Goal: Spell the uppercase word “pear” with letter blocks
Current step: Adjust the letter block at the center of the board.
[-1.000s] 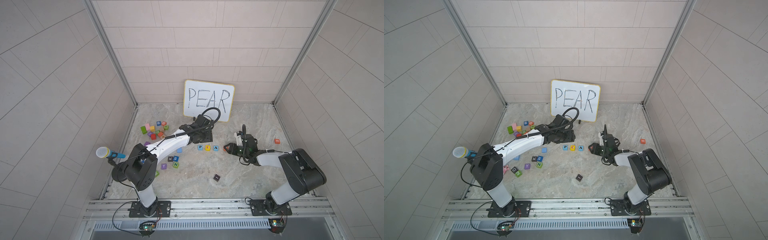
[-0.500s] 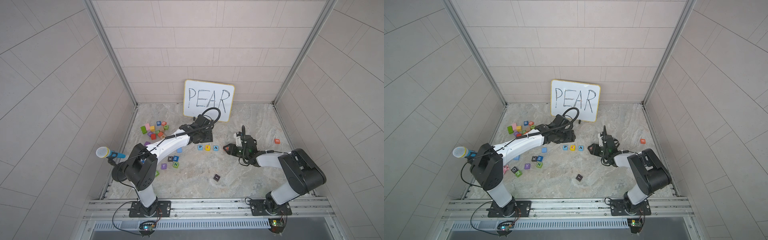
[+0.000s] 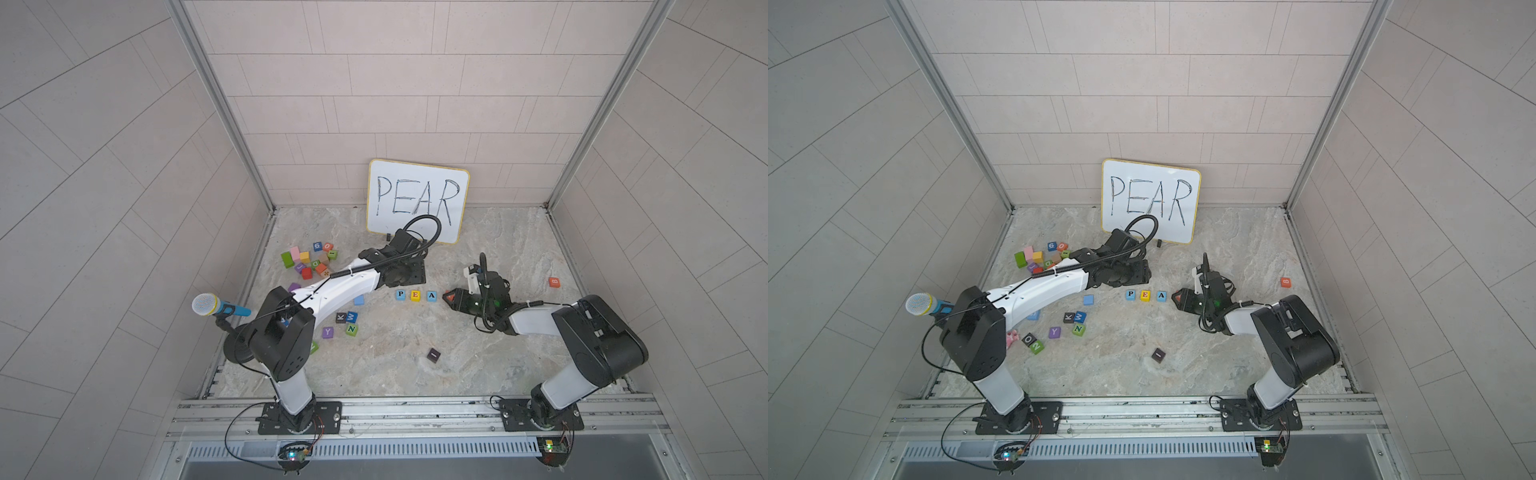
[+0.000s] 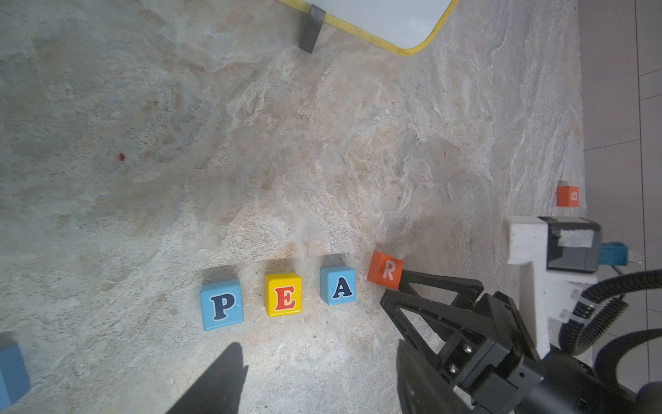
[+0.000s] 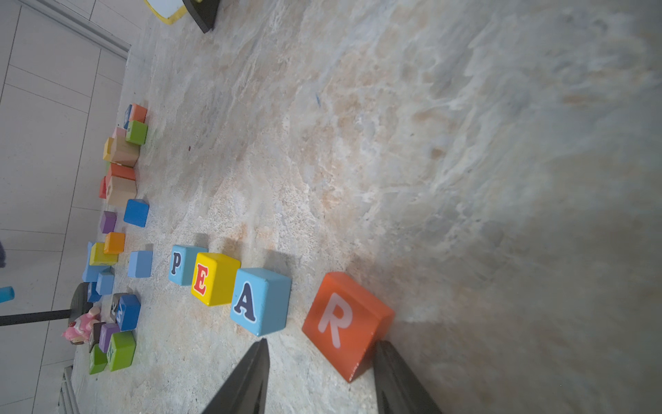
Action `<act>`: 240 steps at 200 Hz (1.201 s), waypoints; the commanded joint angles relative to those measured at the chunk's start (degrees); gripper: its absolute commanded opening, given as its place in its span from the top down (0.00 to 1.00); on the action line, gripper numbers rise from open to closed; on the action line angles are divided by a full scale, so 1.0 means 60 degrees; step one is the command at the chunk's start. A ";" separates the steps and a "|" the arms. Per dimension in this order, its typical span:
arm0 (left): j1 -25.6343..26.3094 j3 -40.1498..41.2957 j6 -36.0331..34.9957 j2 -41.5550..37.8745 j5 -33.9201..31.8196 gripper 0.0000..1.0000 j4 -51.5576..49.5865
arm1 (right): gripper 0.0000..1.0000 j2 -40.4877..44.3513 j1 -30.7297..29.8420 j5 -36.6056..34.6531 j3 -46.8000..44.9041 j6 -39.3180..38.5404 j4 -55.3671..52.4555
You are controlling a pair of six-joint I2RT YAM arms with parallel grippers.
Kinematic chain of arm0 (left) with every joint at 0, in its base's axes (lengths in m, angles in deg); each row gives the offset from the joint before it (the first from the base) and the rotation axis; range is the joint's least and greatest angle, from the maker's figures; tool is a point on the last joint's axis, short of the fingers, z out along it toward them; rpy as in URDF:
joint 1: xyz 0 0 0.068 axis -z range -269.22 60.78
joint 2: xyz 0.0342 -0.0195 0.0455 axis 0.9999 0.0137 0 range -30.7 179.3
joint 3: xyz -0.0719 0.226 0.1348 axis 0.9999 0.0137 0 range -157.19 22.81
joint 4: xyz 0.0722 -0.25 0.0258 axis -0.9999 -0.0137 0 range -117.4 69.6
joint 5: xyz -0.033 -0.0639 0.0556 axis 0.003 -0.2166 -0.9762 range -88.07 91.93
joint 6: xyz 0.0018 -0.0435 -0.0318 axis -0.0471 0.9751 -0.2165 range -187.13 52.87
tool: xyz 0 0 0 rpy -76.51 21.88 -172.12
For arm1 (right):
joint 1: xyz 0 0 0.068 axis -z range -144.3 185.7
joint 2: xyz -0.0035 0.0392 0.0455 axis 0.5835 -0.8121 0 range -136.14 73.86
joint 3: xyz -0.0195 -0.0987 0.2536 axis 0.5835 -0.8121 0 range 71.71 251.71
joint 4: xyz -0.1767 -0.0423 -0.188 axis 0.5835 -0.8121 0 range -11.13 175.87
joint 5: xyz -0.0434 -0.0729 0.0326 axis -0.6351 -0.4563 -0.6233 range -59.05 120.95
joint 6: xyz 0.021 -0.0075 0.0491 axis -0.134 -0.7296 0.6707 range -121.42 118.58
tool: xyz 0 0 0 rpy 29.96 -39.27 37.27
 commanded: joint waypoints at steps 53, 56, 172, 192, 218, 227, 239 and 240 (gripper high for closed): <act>-0.0008 0.0174 0.0063 -0.0197 -0.0019 0.29 0.0037 | 0.49 -0.0468 -0.0028 -0.0269 0.0288 -0.0148 -0.0077; -0.0014 0.0169 0.0053 -0.0198 -0.0031 0.29 0.0037 | 0.49 -0.0478 -0.0019 -0.0269 0.0284 -0.0155 -0.0066; -0.0007 0.0299 -0.0032 -0.0399 -0.0089 0.29 0.0071 | 0.49 -0.0309 -0.0016 -0.0204 0.0368 -0.0244 -0.0182; -0.0036 0.0471 -0.0433 -0.1037 -0.0417 0.28 -0.0416 | 0.47 0.0470 -0.0002 -0.0332 0.0653 -0.0684 -0.1370; -0.0149 0.2085 -0.0669 -0.3210 -0.1496 0.18 -0.0549 | 0.43 0.1844 0.0032 -0.1464 0.1274 -0.2053 -0.3357; -0.0187 0.2685 -0.0915 -0.4019 -0.2092 0.10 -0.0566 | 0.41 0.2347 0.0043 -0.2189 0.1216 -0.2560 -0.3548; -0.0205 0.3396 -0.1644 -0.5000 -0.3222 0.00 -0.0788 | 0.38 0.2958 0.0043 -0.3297 0.0722 -0.3336 -0.3271; -0.0209 0.3485 -0.1719 -0.5067 -0.3349 0.00 -0.0778 | 0.38 0.3003 0.0043 -0.3380 0.0672 -0.3397 -0.3227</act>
